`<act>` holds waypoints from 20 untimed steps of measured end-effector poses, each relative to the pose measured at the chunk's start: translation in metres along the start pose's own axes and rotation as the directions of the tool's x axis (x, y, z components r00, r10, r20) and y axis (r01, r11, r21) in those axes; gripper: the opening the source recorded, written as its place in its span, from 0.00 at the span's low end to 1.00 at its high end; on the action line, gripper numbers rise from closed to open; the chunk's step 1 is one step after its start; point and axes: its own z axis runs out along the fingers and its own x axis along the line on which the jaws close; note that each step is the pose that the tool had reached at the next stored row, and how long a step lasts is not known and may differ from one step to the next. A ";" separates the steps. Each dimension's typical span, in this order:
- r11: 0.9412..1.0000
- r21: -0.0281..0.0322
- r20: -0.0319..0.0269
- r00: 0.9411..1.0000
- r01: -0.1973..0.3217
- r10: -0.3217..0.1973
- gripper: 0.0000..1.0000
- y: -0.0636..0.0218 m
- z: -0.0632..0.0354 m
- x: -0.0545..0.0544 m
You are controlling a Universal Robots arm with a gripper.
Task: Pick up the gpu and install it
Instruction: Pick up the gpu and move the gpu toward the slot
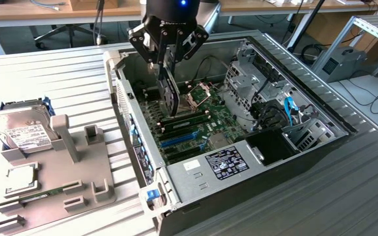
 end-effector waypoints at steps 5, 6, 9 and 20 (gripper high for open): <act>1.000 0.000 -0.002 1.000 0.000 0.000 0.26 0.0003 0.0044 -0.006; 1.000 0.000 -0.002 1.000 0.000 0.000 0.26 0.0003 0.0051 -0.007; 1.000 0.000 -0.003 1.000 0.000 0.000 0.26 0.0004 0.0079 -0.011; 1.000 0.000 -0.004 1.000 0.000 0.000 0.26 0.0006 0.0122 -0.017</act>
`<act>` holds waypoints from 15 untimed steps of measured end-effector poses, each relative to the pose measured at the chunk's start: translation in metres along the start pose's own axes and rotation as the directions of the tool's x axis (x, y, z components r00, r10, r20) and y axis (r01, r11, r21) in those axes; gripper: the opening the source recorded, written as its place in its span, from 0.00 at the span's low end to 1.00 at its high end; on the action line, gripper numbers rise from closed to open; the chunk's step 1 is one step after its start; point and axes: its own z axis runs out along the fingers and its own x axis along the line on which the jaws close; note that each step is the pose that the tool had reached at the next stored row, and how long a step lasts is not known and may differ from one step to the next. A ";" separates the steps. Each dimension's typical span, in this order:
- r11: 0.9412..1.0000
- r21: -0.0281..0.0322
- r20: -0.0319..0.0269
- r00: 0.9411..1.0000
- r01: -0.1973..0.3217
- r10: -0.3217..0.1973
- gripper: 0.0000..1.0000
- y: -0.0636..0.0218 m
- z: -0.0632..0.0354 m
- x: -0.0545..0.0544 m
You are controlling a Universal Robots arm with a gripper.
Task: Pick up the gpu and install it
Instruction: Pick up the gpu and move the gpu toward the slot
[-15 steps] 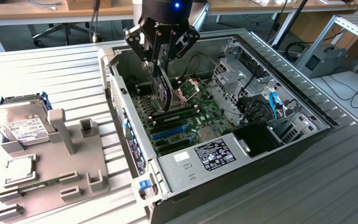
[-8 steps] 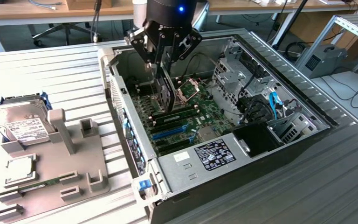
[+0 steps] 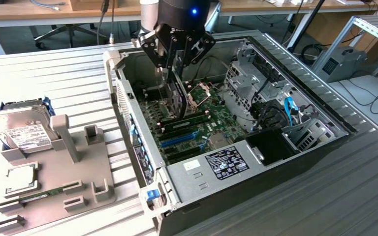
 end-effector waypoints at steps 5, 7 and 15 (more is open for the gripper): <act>1.000 0.000 0.000 1.000 0.000 0.000 0.26 0.0001 0.0015 -0.003; 1.000 0.000 0.000 1.000 0.000 0.000 0.26 0.0002 0.0020 -0.004; 1.000 0.000 0.000 1.000 0.000 0.000 0.26 0.0005 0.0039 -0.009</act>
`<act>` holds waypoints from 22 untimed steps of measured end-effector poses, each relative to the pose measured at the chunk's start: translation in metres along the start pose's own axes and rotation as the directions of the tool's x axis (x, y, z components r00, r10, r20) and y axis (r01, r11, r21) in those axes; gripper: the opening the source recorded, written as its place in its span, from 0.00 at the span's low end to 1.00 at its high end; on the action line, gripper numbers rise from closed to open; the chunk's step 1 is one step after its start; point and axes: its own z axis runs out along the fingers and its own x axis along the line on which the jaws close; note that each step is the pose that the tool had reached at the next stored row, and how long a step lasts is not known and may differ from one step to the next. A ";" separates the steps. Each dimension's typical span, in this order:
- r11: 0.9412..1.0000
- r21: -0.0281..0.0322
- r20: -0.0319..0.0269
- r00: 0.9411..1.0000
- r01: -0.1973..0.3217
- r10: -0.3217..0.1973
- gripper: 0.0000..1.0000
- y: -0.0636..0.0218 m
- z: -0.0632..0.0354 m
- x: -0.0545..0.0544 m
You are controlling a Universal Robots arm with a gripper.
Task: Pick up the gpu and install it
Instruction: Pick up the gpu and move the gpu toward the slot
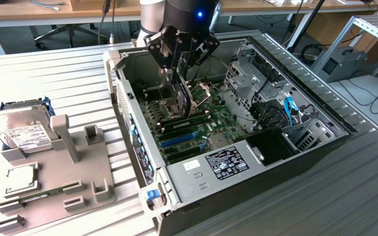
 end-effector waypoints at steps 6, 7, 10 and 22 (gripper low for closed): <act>1.000 0.000 0.000 1.000 0.000 0.000 0.26 0.0005 0.0016 -0.007; 1.000 0.000 0.000 1.000 0.000 0.000 0.26 0.0006 0.0017 -0.008; 1.000 0.000 0.000 1.000 0.000 0.000 0.26 0.0008 0.0023 -0.011; 1.000 0.000 0.000 1.000 0.000 0.000 0.26 0.0024 0.0044 -0.034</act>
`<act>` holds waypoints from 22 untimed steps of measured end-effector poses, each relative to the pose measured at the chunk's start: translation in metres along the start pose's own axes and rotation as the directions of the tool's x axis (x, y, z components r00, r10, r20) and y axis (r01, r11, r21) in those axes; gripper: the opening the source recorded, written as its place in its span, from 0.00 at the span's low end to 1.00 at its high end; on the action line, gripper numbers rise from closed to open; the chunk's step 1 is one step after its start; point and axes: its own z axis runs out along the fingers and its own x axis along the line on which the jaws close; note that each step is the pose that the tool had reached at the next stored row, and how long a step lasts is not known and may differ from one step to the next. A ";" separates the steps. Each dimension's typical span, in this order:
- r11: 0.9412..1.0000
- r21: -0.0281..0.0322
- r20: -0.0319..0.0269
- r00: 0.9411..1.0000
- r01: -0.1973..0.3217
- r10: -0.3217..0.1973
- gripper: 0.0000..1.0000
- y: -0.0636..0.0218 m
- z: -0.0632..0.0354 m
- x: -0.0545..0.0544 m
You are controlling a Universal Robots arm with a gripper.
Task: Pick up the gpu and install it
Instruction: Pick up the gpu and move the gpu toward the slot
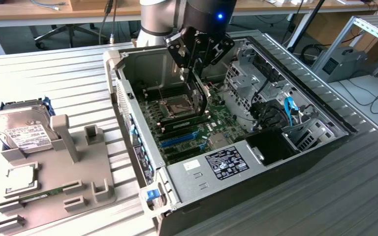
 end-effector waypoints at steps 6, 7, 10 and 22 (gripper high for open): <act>1.000 0.000 0.000 1.000 0.000 0.000 0.26 0.0010 0.0013 -0.014; 1.000 0.000 0.000 1.000 0.000 0.000 0.26 0.0011 0.0015 -0.016; 1.000 0.000 0.000 1.000 0.000 0.000 0.26 0.0014 0.0021 -0.020; 1.000 0.000 -0.001 1.000 0.000 0.000 0.26 0.0026 0.0032 -0.036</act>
